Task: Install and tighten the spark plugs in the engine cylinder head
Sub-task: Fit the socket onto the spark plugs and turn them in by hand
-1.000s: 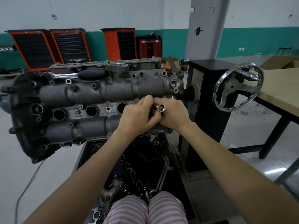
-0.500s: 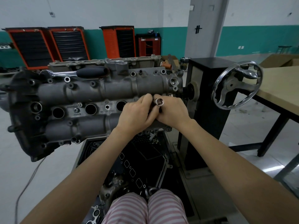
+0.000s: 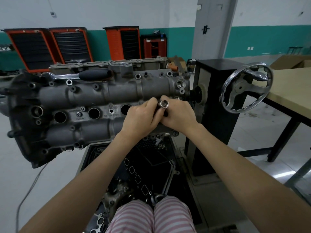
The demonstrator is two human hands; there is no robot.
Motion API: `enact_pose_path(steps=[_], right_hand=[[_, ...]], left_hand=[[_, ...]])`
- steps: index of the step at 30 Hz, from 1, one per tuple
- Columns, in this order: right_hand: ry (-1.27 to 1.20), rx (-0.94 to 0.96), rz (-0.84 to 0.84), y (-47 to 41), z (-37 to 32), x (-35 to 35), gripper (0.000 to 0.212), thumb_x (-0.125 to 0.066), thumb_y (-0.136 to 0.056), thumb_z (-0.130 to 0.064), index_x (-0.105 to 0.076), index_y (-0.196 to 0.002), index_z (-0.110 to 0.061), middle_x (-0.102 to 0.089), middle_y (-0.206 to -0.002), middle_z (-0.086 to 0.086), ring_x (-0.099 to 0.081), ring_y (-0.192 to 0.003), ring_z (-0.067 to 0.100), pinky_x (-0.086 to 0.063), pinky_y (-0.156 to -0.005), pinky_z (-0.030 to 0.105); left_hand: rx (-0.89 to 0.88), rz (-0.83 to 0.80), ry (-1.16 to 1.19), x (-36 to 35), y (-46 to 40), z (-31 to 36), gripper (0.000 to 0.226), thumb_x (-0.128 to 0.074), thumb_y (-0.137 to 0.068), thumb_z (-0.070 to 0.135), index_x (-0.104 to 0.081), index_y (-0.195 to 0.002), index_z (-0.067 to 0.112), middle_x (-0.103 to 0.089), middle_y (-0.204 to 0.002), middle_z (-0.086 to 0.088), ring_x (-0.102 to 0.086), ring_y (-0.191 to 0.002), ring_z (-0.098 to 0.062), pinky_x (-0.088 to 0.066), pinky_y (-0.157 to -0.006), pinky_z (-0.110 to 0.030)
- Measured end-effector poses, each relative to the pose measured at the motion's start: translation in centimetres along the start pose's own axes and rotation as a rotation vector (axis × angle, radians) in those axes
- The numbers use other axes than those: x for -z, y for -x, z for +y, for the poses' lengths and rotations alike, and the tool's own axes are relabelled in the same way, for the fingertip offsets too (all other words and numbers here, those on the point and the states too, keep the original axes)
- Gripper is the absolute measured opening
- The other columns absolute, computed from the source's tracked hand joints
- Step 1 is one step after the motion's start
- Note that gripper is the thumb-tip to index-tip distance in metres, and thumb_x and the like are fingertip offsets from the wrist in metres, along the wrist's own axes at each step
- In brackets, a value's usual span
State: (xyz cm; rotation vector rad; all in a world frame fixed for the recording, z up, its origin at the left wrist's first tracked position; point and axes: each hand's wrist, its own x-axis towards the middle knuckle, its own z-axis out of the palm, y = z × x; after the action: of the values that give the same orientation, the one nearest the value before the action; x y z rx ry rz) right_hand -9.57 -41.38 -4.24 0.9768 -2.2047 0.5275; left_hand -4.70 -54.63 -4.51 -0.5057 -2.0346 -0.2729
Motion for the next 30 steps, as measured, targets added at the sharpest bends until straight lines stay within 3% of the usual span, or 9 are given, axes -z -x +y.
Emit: enact_pose_path(steps=[5, 9, 13, 19, 26, 30], right_hand=[[-0.009, 0.004, -0.002, -0.01, 0.21, -0.21, 0.012, -0.057, -0.079, -0.02, -0.058, -0.073, -0.01, -0.06, -0.063, 0.002, -0.056, -0.057, 0.024, -0.038, -0.047, 0.03], [0.029, -0.02, -0.032, -0.11, 0.5, -0.51, 0.014, -0.057, -0.079, -0.021, -0.06, -0.07, -0.012, -0.064, -0.069, -0.001, -0.059, -0.065, 0.022, -0.035, -0.05, 0.03], [-0.005, -0.019, 0.007, -0.01, 0.32, -0.41, 0.015, -0.056, -0.075, -0.023, -0.048, -0.067, -0.012, -0.057, -0.059, 0.001, -0.054, -0.054, 0.026, -0.025, -0.049, 0.025], [-0.059, 0.014, 0.045, 0.01, 0.06, 0.01, 0.007, -0.058, -0.073, -0.018, -0.056, -0.067, -0.015, -0.059, -0.059, 0.0, -0.056, -0.054, 0.025, -0.034, -0.048, 0.025], [-0.023, -0.008, 0.013, 0.03, 0.27, -0.27, 0.012, -0.062, -0.073, -0.017, -0.056, -0.063, -0.013, -0.061, -0.062, 0.001, -0.057, -0.059, 0.026, -0.029, -0.05, 0.025], [0.002, -0.022, -0.013, -0.02, 0.2, -0.23, 0.017, -0.061, -0.075, -0.023, -0.049, -0.072, -0.011, -0.059, -0.063, 0.004, -0.056, -0.058, 0.029, -0.029, -0.049, 0.027]], left_hand=[[-0.016, -0.015, 0.001, 0.13, -0.08, 0.34, 0.029, -0.045, -0.085, 0.026, -0.047, -0.069, 0.002, -0.05, -0.056, -0.006, -0.045, -0.037, -0.026, -0.022, -0.043, -0.02], [-0.009, 0.031, -0.034, -0.26, -0.07, -0.12, 0.036, -0.053, -0.082, 0.032, -0.047, -0.059, 0.005, -0.049, -0.048, -0.005, -0.045, -0.036, -0.025, -0.025, -0.041, -0.02], [-0.054, 0.044, -0.042, -0.4, 0.07, -0.49, 0.035, -0.055, -0.084, 0.028, -0.048, -0.058, 0.005, -0.048, -0.047, -0.006, -0.044, -0.034, -0.025, -0.024, -0.041, -0.02], [-0.01, -0.009, 0.003, -0.04, -0.01, 0.18, 0.032, -0.042, -0.089, 0.026, -0.049, -0.072, 0.0, -0.051, -0.062, -0.01, -0.047, -0.041, -0.029, -0.026, -0.04, -0.024], [-0.033, 0.059, -0.034, -0.29, -0.03, -0.35, 0.037, -0.057, -0.082, 0.029, -0.049, -0.056, 0.005, -0.048, -0.047, -0.006, -0.045, -0.036, -0.025, -0.03, -0.037, -0.023], [-0.035, 0.022, -0.019, -0.27, 0.04, -0.25, 0.034, -0.052, -0.086, 0.025, -0.051, -0.062, 0.002, -0.052, -0.052, -0.009, -0.047, -0.038, -0.028, -0.028, -0.039, -0.023]])
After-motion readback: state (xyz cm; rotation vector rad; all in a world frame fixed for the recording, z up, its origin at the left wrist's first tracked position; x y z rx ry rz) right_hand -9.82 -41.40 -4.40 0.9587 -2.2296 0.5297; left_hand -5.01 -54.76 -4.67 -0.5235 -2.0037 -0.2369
